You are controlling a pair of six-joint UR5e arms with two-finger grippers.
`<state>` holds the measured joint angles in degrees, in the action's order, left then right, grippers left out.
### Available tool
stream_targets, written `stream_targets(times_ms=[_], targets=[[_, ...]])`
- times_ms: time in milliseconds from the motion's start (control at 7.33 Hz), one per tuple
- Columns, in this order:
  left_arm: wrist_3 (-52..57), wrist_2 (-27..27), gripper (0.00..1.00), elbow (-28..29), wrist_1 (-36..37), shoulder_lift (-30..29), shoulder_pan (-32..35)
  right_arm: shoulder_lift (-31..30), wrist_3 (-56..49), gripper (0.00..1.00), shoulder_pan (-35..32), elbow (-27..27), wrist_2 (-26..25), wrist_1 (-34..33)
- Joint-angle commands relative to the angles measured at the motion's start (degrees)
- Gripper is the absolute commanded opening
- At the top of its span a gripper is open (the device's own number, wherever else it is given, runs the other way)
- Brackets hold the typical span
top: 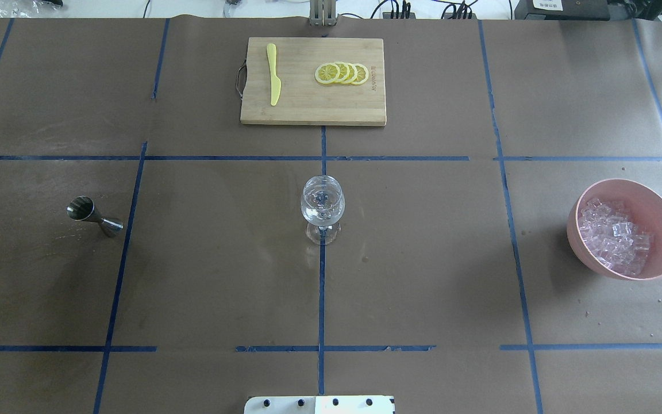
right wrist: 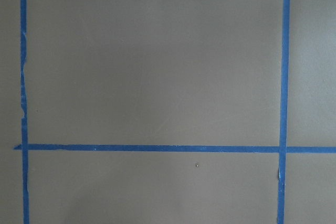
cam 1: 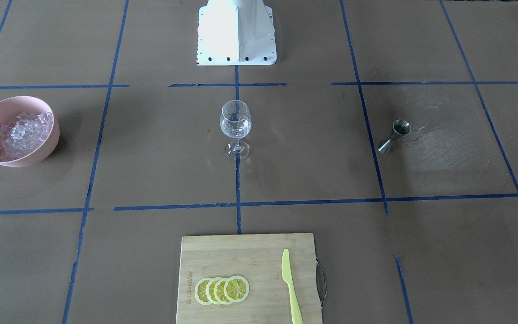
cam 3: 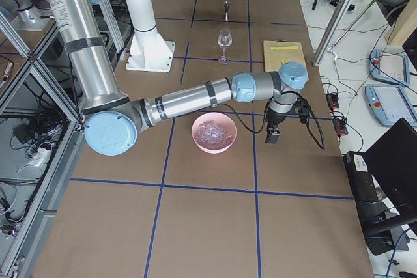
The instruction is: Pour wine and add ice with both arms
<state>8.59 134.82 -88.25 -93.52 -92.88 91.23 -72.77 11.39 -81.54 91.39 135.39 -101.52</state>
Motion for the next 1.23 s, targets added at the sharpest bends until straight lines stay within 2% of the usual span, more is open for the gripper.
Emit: stream_targets(times_ms=[0,136,409,682,818,955,1091], targets=[[-0.1,0.3,1.00,-1.3,-0.3,1.3,-0.3,-0.2,0.0,1.00,0.1,0.5,0.1,0.0],[-0.1,-0.2,1.00,-1.4,-1.7,1.3,-2.7,-0.3,0.0,1.00,0.1,0.7,0.1,0.0],[0.0,0.3,1.00,-1.9,-3.0,1.8,-3.5,-0.3,0.0,1.00,2.7,0.5,-0.6,0.1],[-1.5,0.8,1.00,-5.8,-9.5,3.0,-7.1,-0.3,0.0,1.00,4.4,0.7,-0.9,0.1],[-4.8,0.9,1.00,-6.2,-14.0,3.1,-9.7,-0.8,0.1,1.00,4.8,0.3,-0.8,2.8],[-13.8,0.7,1.00,-6.4,-21.5,3.6,-11.5,-2.2,0.2,1.00,4.8,0.4,-0.5,6.1],[-25.2,0.1,1.00,-9.0,-29.9,5.1,-15.7,-3.2,0.0,1.00,5.0,0.5,-0.5,8.9]])
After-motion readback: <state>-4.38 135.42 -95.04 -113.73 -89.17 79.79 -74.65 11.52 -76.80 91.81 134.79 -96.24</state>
